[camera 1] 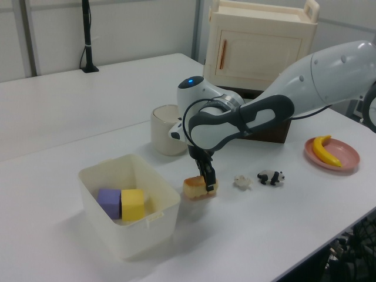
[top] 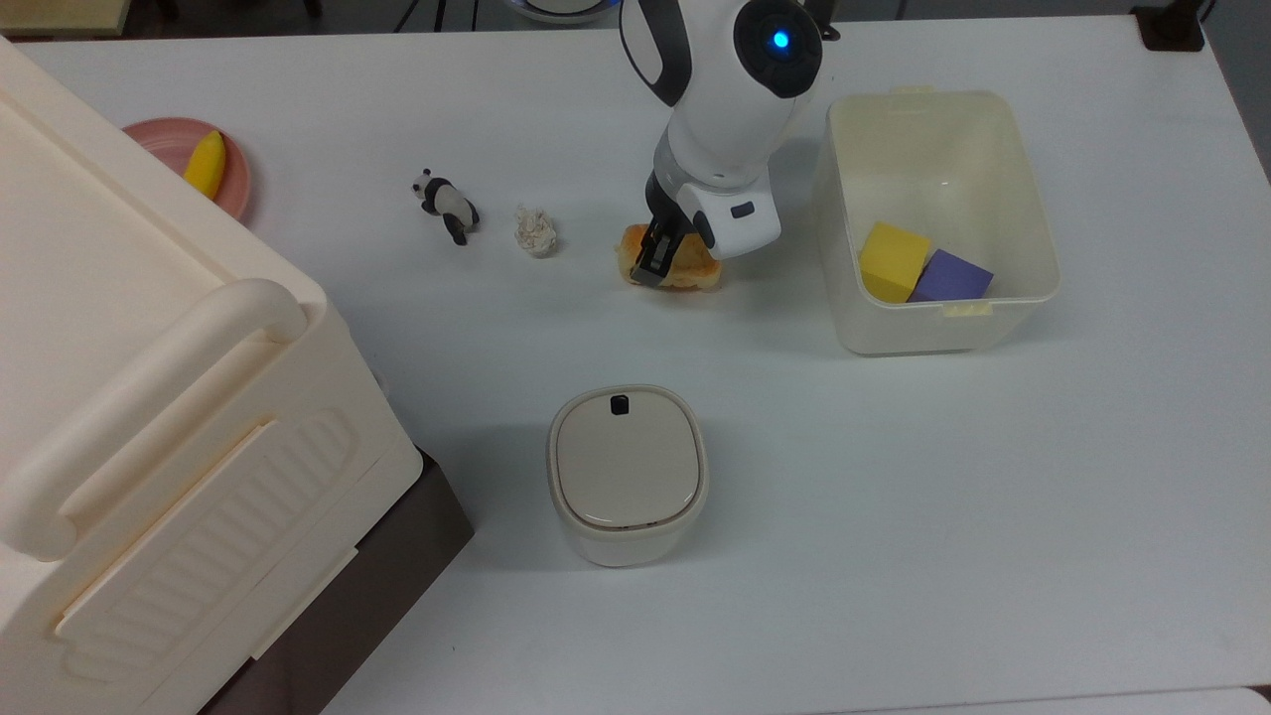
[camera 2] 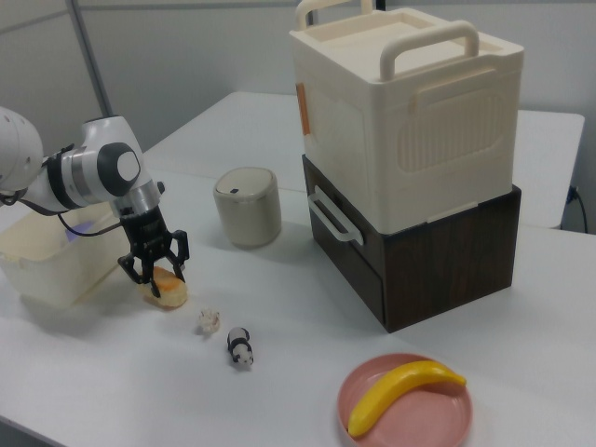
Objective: Put the bread in the basket
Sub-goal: 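Close the gripper on the orange bread roll, then lift the bread roll and carry it over the cream basket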
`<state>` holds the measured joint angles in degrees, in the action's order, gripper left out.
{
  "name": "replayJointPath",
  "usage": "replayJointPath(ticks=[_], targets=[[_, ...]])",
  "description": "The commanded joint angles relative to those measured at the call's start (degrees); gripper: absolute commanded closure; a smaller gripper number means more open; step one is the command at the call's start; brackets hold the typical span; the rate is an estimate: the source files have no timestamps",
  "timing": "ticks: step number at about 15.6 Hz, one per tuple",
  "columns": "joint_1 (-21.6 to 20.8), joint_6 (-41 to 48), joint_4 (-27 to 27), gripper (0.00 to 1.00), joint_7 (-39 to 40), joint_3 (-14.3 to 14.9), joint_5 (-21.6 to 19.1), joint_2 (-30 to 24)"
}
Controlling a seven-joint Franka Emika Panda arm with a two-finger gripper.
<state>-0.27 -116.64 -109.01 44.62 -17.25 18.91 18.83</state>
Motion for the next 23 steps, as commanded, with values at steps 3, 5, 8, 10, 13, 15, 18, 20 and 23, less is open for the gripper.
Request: replayJointPath(ticks=[3, 5, 8, 10, 13, 15, 18, 20, 23], targets=[[-0.5, -1.0, 0.6, 0.95, -0.9, 0.4, 2.2, 0.7], [-0.2, -1.0, 0.7, 0.95, -1.3, 0.3, 2.0, -0.1], [0.8, -0.3, 2.7, 0.93, -2.3, 0.3, 0.7, -2.8], [1.2, 0.5, 4.2, 0.9, -5.5, 0.3, -1.7, -5.0], [1.2, 3.5, 7.9, 0.89, -13.3, 0.2, -6.8, -7.0], [0.6, 5.3, 10.0, 0.89, -20.4, 0.1, -10.7, -8.0], [-1.1, 5.9, 10.6, 0.84, -30.5, -0.6, -15.0, -10.1], [-3.3, 6.1, 10.6, 0.84, -34.3, -0.8, -16.4, -11.2], [-7.1, 6.9, 10.6, 0.84, -39.2, -0.9, -16.7, -11.6]])
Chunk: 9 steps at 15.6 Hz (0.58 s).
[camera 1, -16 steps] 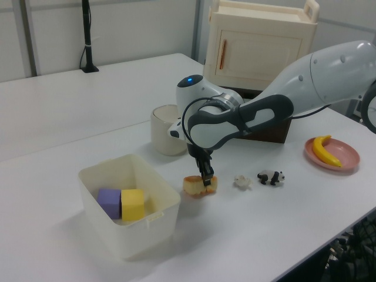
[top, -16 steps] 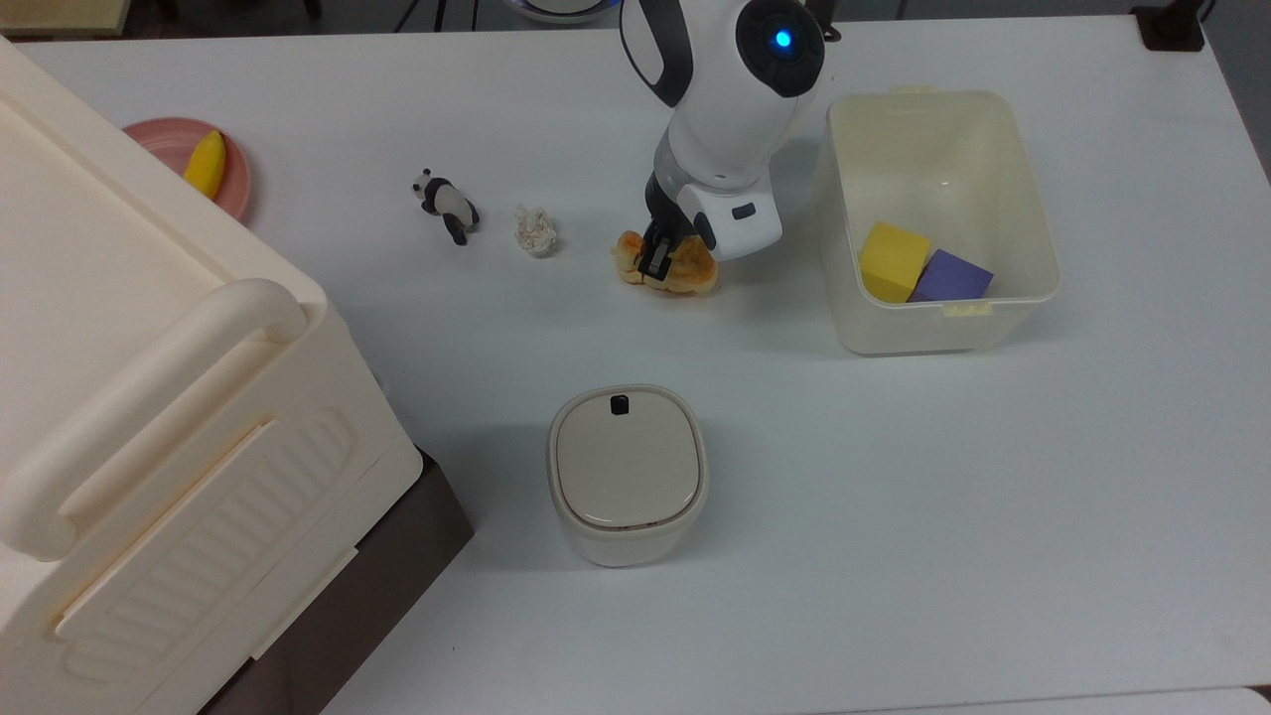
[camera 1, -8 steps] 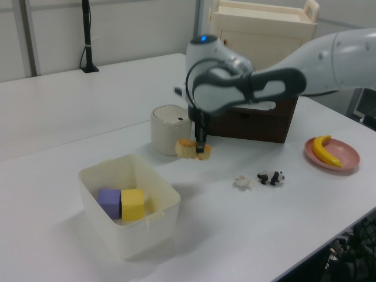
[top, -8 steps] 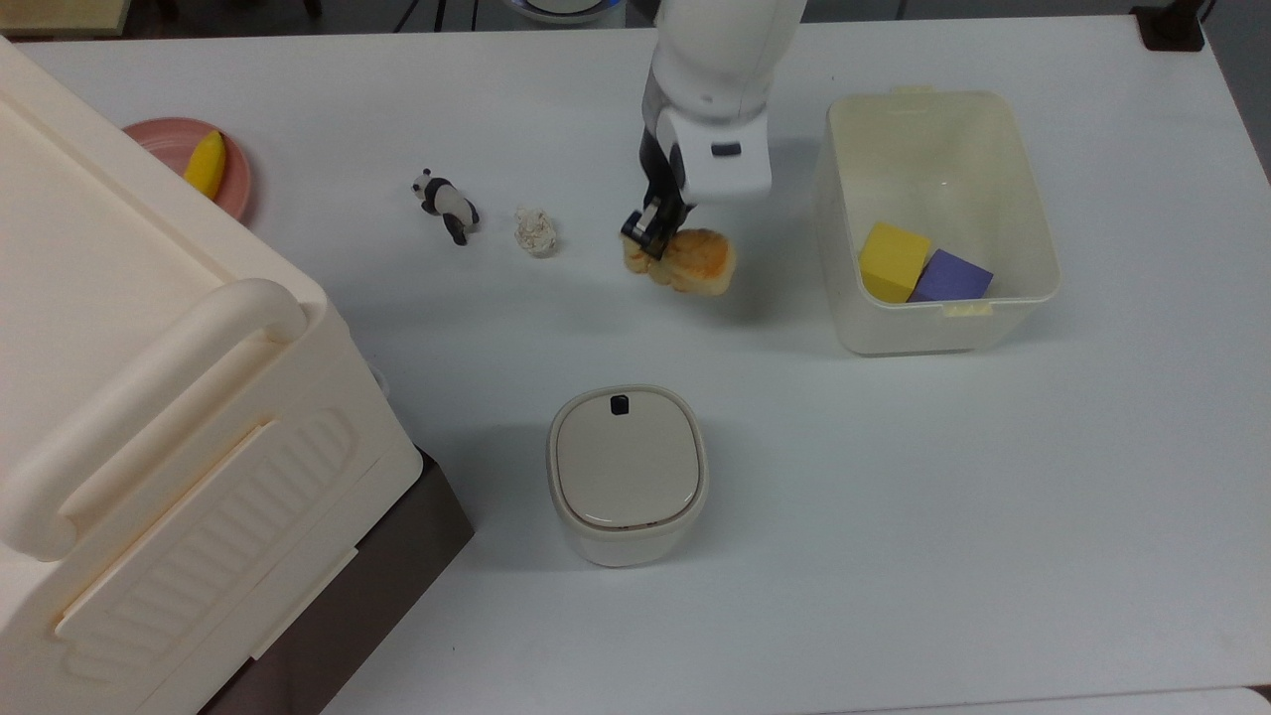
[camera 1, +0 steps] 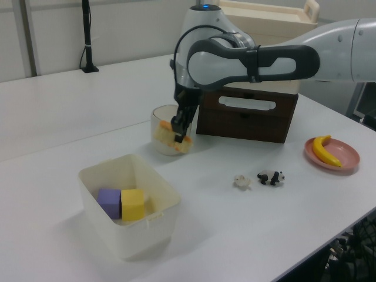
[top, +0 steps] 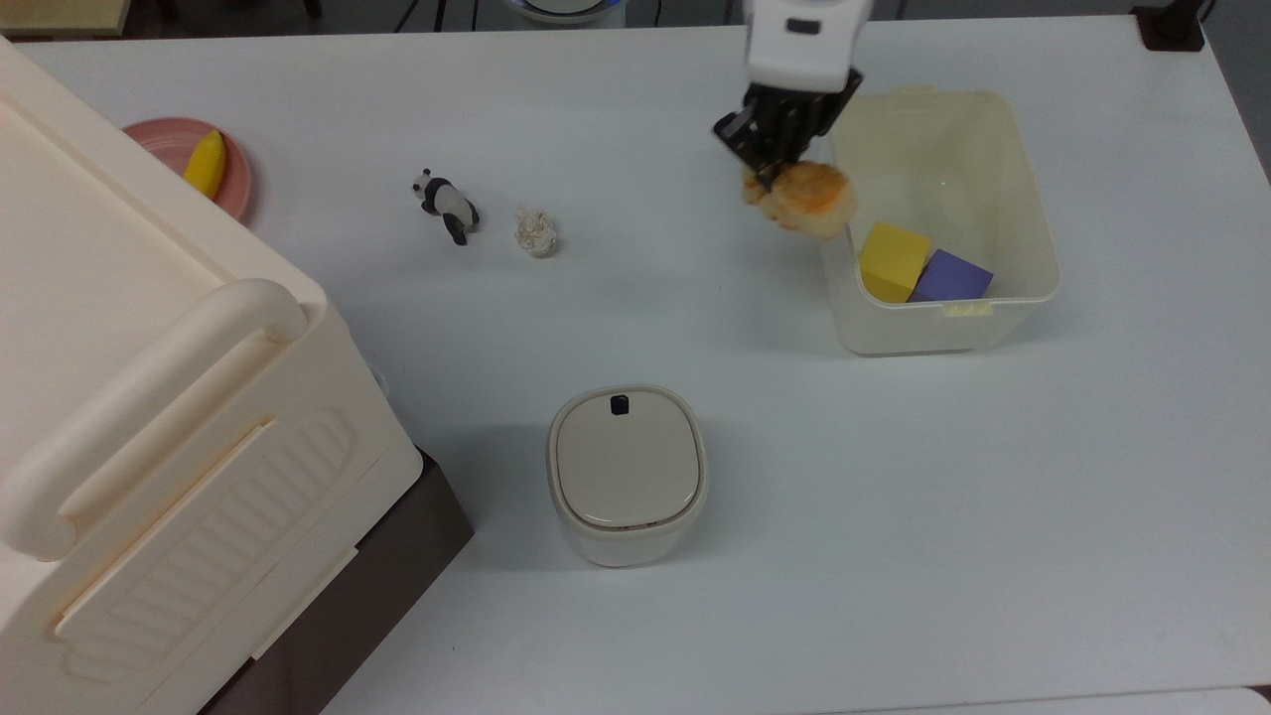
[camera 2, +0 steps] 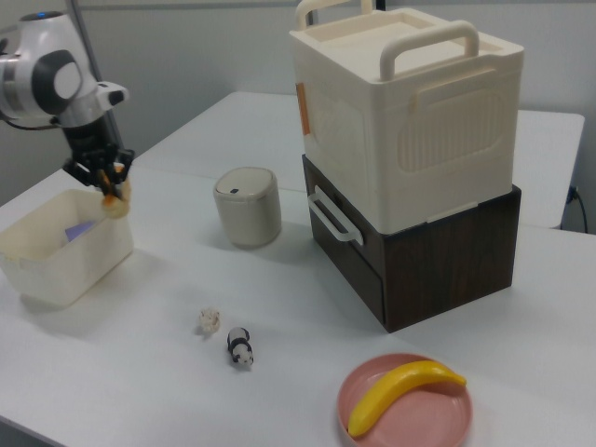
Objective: Put the bread in the basket
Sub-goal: 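Lift the bread roll and carry it over the cream basket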
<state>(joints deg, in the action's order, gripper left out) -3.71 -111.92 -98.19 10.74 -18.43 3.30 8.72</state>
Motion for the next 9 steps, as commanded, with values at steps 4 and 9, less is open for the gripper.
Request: replayJointPath(ticks=[4, 9], targets=[[-8.5, 1.6, -0.4, 0.84, -9.7, 0.1, -1.2, -1.0], [-11.4, 1.4, -0.6, 0.72, -10.5, 0.0, -1.2, -0.6]])
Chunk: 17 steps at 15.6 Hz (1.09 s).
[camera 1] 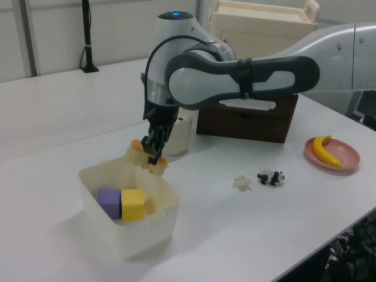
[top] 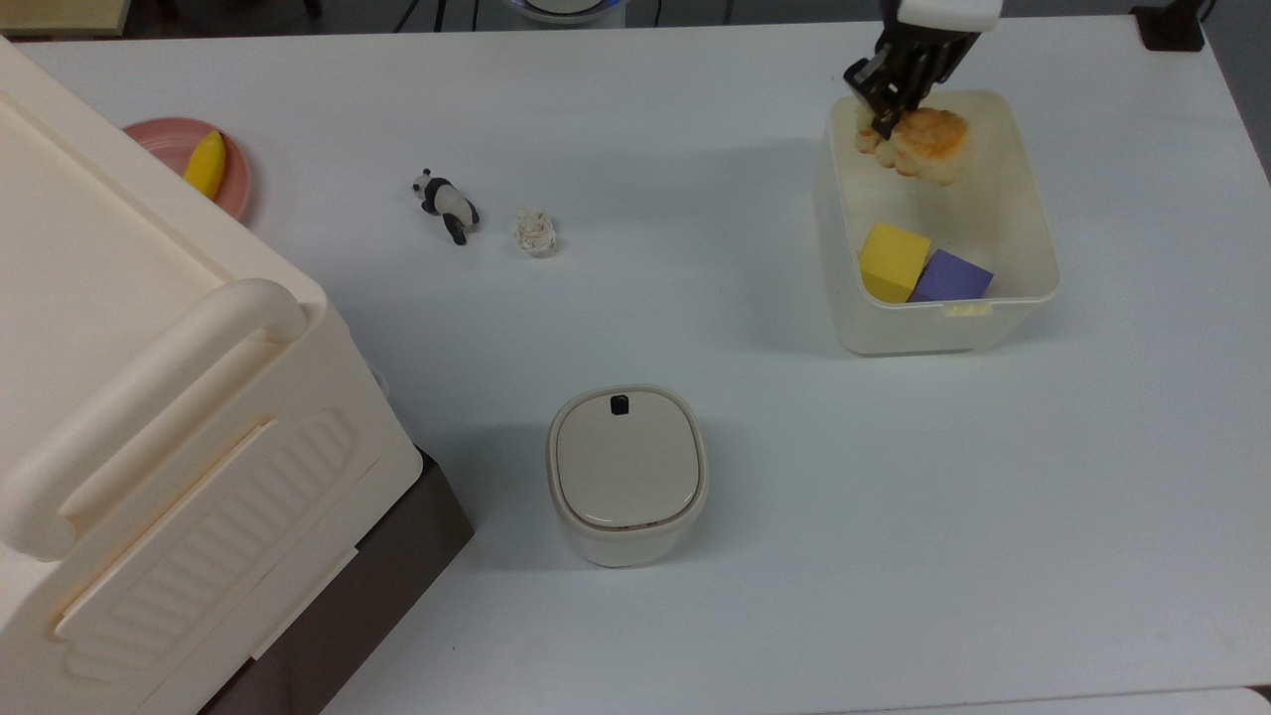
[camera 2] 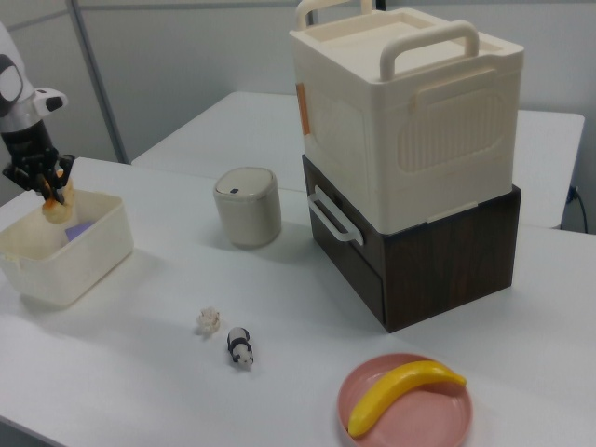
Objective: Put the bread in the basket
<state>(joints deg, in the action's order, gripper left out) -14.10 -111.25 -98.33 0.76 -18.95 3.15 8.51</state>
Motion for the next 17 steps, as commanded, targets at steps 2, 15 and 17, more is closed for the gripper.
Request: replayJointPath(ticks=[2, 15, 17], targets=[[-1.9, 0.8, -0.5, 0.0, -0.4, 0.5, -0.9, 0.2], [2.9, 3.9, -0.3, 0.0, -8.8, 2.2, 1.7, -3.0], [3.7, 5.6, -0.1, 0.0, -8.4, 6.8, 1.9, -5.2]])
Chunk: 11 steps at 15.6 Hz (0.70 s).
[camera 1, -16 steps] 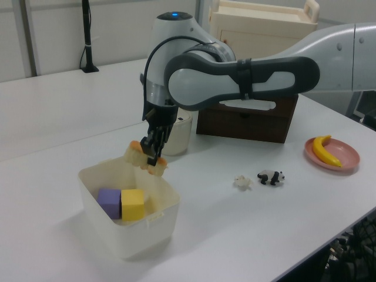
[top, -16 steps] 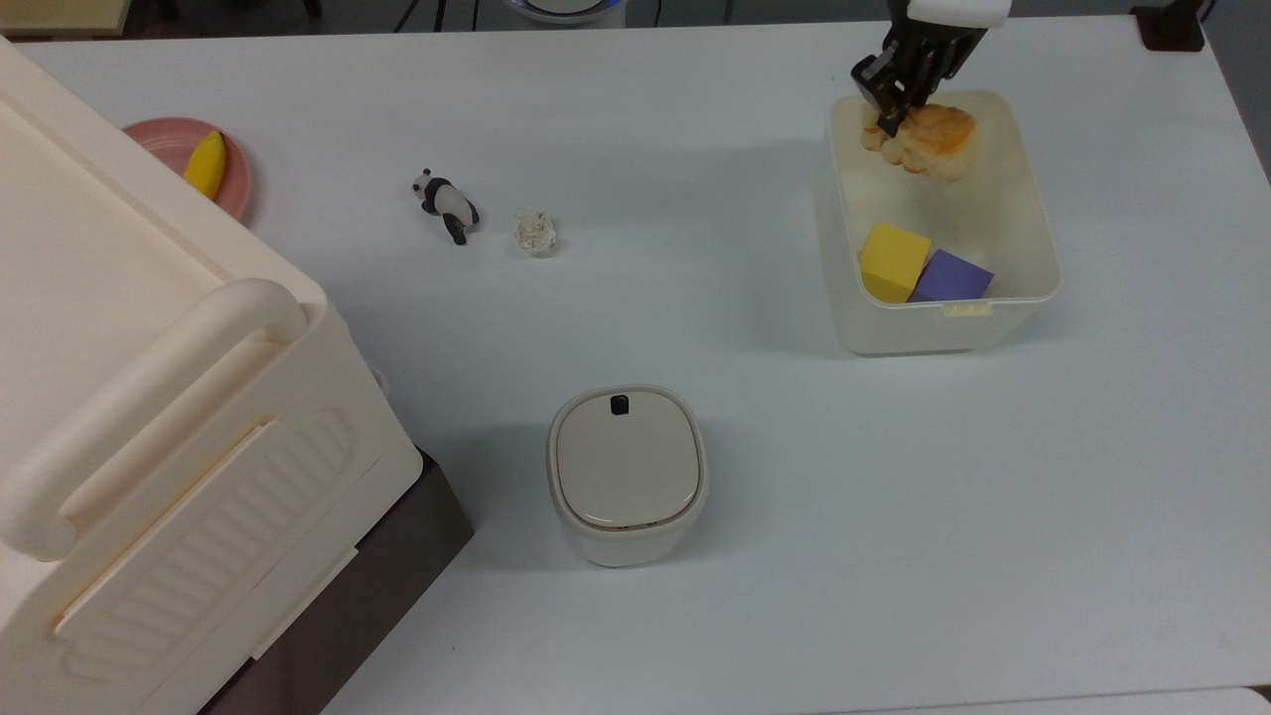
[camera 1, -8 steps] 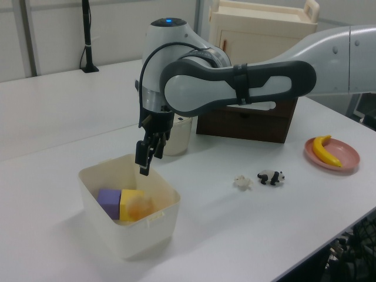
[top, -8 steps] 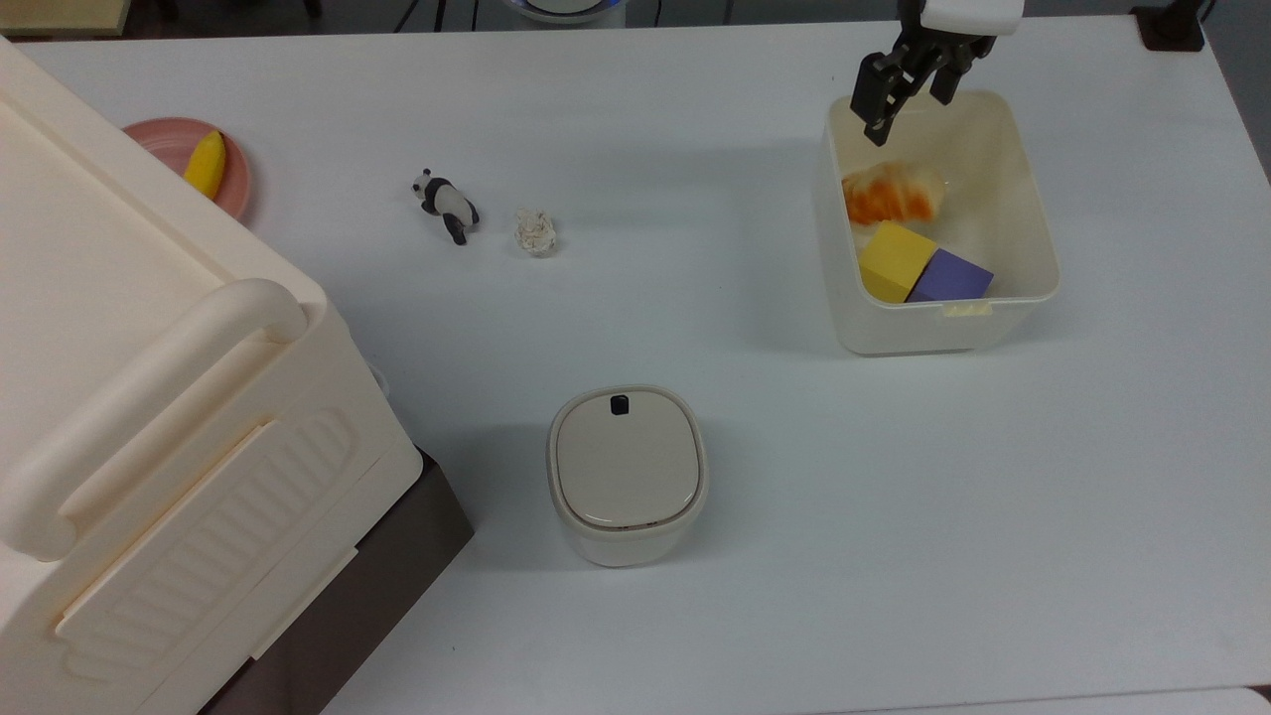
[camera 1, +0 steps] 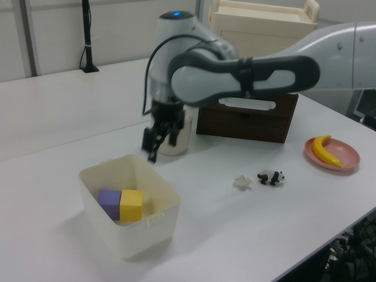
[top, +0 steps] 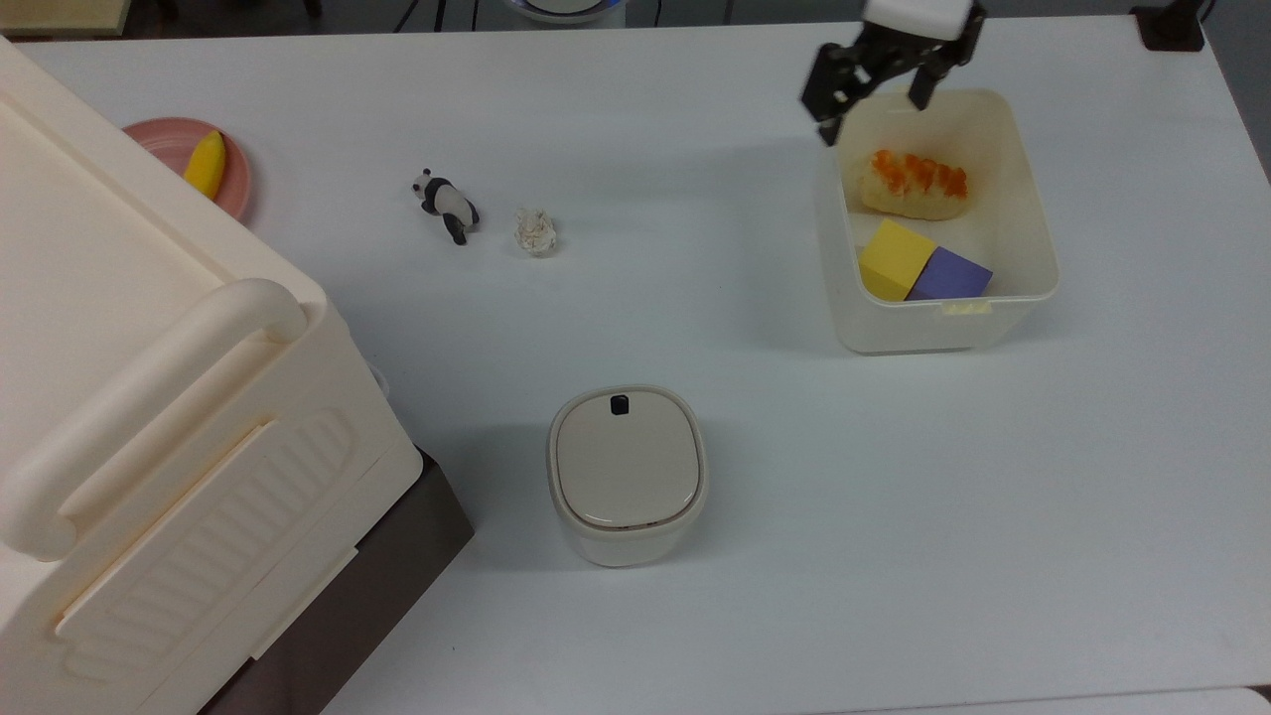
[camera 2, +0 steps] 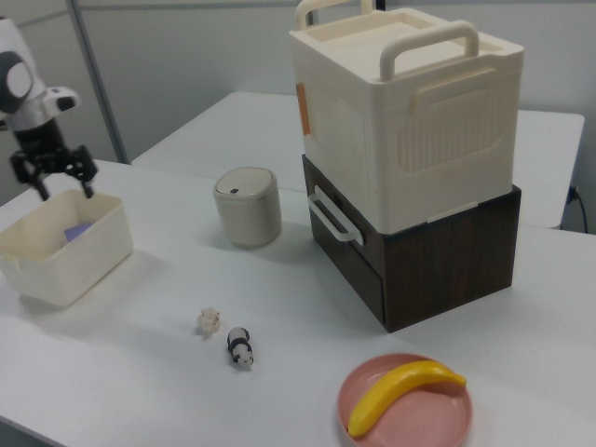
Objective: Put the bread in the basket
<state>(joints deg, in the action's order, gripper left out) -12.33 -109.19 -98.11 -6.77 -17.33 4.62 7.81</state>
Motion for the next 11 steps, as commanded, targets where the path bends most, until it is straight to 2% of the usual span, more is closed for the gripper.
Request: replayJointPath(ticks=[1, 3, 6, 8, 11], targets=[[2.0, 4.0, -0.1, 0.0, -0.4, 8.0, 0.4, -5.8], [4.1, 4.2, 1.0, 0.0, -0.6, 11.5, 0.3, -7.8], [7.9, 8.1, 3.4, 0.0, -0.4, 14.5, 0.1, -8.6], [9.8, 12.0, 5.6, 0.0, 0.3, 15.1, -0.5, -8.4], [11.4, 14.7, 6.1, 0.0, 0.4, 16.1, -0.7, -8.4]])
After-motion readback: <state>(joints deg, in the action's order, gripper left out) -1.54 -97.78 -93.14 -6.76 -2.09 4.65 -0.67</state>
